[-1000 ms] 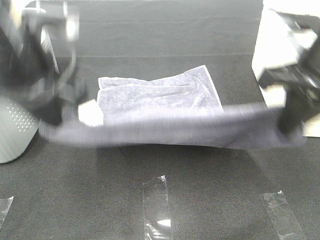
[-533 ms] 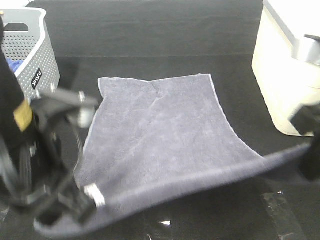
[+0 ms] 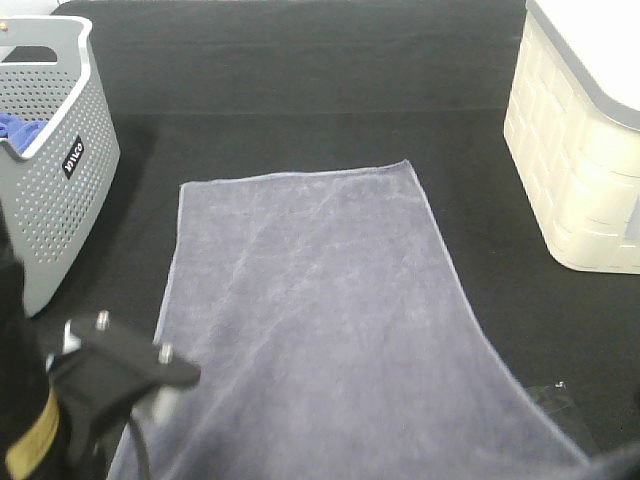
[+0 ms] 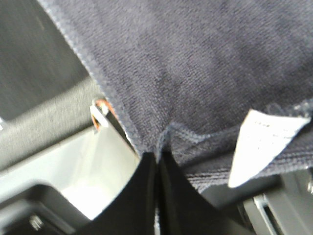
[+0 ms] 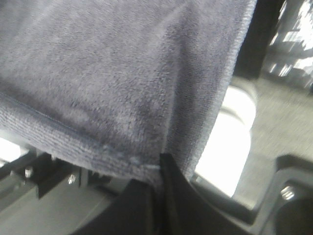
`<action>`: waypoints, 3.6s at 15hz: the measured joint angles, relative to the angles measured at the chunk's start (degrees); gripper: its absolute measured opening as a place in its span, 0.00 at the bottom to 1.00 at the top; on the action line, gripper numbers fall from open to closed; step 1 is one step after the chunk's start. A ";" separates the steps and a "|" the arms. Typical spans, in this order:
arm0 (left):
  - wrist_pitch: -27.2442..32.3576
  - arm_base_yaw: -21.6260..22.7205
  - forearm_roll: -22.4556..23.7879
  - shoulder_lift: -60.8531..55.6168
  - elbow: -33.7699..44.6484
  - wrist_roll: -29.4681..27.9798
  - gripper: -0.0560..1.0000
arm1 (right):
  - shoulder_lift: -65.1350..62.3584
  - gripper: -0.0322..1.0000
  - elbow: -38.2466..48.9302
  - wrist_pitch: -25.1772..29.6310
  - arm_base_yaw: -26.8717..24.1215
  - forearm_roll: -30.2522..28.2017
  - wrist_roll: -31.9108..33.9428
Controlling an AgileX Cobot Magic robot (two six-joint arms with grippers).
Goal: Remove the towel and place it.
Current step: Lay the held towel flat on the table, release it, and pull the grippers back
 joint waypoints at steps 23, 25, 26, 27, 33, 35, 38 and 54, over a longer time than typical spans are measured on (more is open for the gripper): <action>2.06 -1.89 10.31 -0.23 -3.84 -4.24 0.71 | -0.11 0.71 2.18 -0.23 -0.23 1.72 -2.58; 2.01 -1.83 18.28 -0.23 -7.51 -5.73 0.71 | 0.06 0.69 -2.29 -2.64 -0.23 0.40 -4.01; 1.66 -0.74 20.45 -0.23 -9.22 -5.96 0.71 | 0.74 0.66 -5.04 -3.95 -0.23 -0.74 -4.53; 0.80 1.26 21.72 -0.23 -11.00 -5.96 0.71 | 2.06 0.62 -8.02 -4.93 -0.23 -2.18 -4.76; -24.06 20.80 22.46 -0.06 -14.21 0.06 0.71 | 19.19 0.44 -29.05 -11.06 -0.23 -4.24 -7.51; -28.82 24.98 21.43 1.43 -15.76 1.78 0.71 | 26.53 0.44 -35.92 -11.97 -0.23 -4.87 -8.08; -28.88 31.11 21.14 11.06 -24.12 2.58 0.71 | 41.25 0.44 -48.41 -12.55 -0.23 -9.74 -7.33; -8.48 39.02 4.87 51.28 -70.87 14.32 0.71 | 86.69 0.44 -86.34 -16.04 -0.57 -23.38 -0.97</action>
